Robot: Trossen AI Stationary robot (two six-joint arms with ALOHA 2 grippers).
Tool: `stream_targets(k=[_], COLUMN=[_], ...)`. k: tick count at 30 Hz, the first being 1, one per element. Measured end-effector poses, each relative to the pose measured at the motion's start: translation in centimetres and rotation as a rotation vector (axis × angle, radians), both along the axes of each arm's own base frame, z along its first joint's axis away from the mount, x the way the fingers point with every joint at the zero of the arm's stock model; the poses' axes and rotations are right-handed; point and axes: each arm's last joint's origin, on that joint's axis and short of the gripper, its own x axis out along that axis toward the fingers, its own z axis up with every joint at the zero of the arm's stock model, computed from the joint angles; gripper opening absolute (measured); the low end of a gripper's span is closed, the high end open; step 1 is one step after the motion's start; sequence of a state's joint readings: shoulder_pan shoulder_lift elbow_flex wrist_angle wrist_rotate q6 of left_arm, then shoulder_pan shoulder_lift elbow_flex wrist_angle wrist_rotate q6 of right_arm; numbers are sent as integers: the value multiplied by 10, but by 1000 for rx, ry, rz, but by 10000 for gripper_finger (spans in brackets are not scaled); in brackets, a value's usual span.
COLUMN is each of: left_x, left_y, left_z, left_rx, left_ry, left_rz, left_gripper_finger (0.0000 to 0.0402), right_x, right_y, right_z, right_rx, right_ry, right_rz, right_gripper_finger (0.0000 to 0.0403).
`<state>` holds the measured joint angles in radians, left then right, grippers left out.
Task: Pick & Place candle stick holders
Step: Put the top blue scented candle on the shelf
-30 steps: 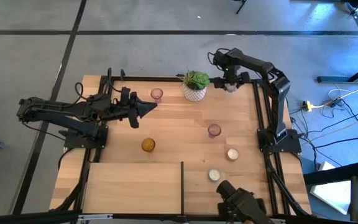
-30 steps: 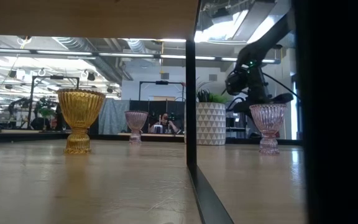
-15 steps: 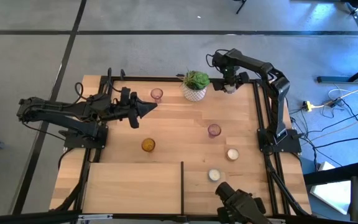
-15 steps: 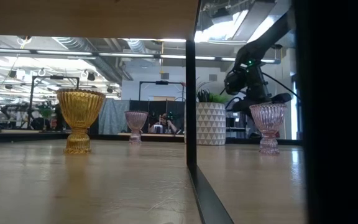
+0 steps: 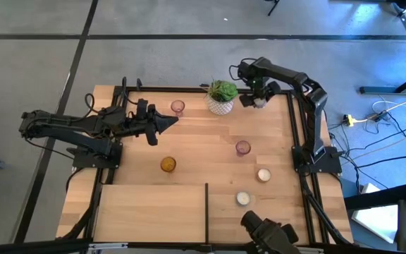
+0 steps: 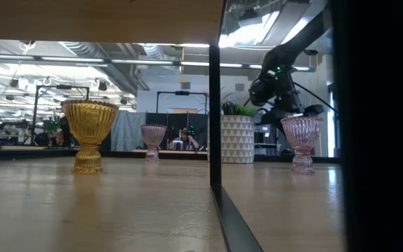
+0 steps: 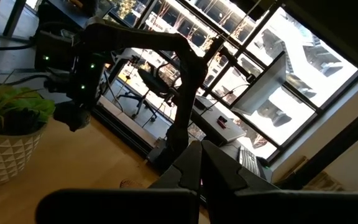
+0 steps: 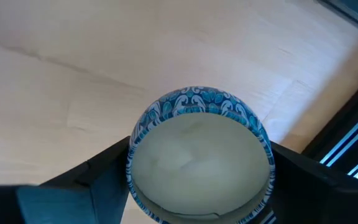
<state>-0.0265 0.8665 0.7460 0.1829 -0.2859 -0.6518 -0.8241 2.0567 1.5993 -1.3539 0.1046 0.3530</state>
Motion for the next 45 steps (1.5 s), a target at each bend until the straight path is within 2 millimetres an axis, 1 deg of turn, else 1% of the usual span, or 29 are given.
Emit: stream_targets(k=[6, 9, 14, 17, 23, 27, 31, 35, 40, 45], left_x=[0, 0, 0, 0, 0, 0, 0, 0, 0, 0], left_y=[0, 0, -1, -1, -1, -1, -2, -2, -1, -3], left_z=[0, 0, 0, 0, 0, 0, 0, 0, -1, -7], left_rx=[0, 1, 1, 1, 2, 2, 3, -9, -52, -114], left_ry=[0, 0, 0, 0, 0, 0, 0, -2, -6, 41], left_rz=[-2, -15, -19, -19, -26, -43, -51, -56, -27, -13], left_gripper_finger=[4, 4, 4, 4, 4, 4, 4, 4, 4, 4], right_x=[5, 8, 7, 1, -13, -17, -12, 2, 24, 44], right_y=[8, 15, 26, 33, 58, 84, 116, 150, 199, 244], right_z=[2, 10, 38, 57, 92, 112, 133, 147, 163, 178], right_rx=[24, 7, -78, -112, -82, -65, -79, -86, -68, -63], right_ry=[14, 1, -30, -60, -106, -104, -200, -268, -352, -422], right_rz=[51, 76, 105, 102, 88, 120, 154, 201, 283, 353], right_gripper_finger=[301, 301, 301, 301, 301, 301, 301, 301, 301, 301])
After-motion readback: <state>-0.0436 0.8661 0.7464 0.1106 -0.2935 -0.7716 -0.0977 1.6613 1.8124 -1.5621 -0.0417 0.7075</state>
